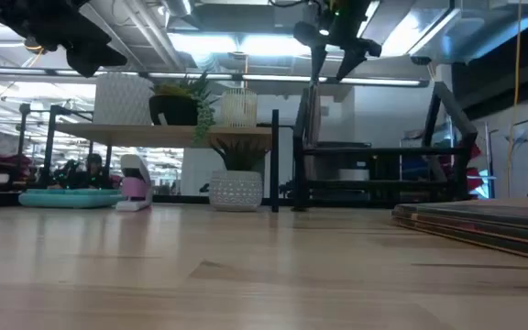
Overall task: Stock shelves
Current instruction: Remove the purple book from the bookshelf
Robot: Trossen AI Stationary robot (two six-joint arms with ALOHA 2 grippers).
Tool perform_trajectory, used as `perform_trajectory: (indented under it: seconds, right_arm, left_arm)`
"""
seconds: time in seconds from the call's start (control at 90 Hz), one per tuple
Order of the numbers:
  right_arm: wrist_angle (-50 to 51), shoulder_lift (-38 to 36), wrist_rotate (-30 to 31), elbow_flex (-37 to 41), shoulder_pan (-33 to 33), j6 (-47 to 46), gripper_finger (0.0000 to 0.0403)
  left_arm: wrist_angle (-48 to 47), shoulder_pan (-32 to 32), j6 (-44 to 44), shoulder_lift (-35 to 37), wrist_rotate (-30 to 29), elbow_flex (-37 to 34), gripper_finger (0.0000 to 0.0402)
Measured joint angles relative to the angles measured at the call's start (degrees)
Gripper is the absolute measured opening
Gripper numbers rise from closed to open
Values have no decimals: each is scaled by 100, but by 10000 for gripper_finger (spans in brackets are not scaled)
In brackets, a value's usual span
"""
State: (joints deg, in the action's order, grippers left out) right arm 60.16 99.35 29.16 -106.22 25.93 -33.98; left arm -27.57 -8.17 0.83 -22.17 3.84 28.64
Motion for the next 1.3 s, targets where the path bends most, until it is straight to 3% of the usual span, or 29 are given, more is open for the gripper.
perform_trajectory:
  seconds: [0.478,0.722,1.022,1.3]
  right_arm:
    - [334,-14,230,-2,-7,0,260]
    - [582,-37,351,-6,-7,0,230]
    - [310,-2,-425,-2,39,-21,206]
    - [230,-2,-641,-2,35,-19,204]
  left_arm:
    - [0,1,1,0,0,0,237]
    - [0,-1,1,0,0,0,237]
    - [0,0,0,0,-1,0,237]
    - [1,0,1,0,-1,0,237]
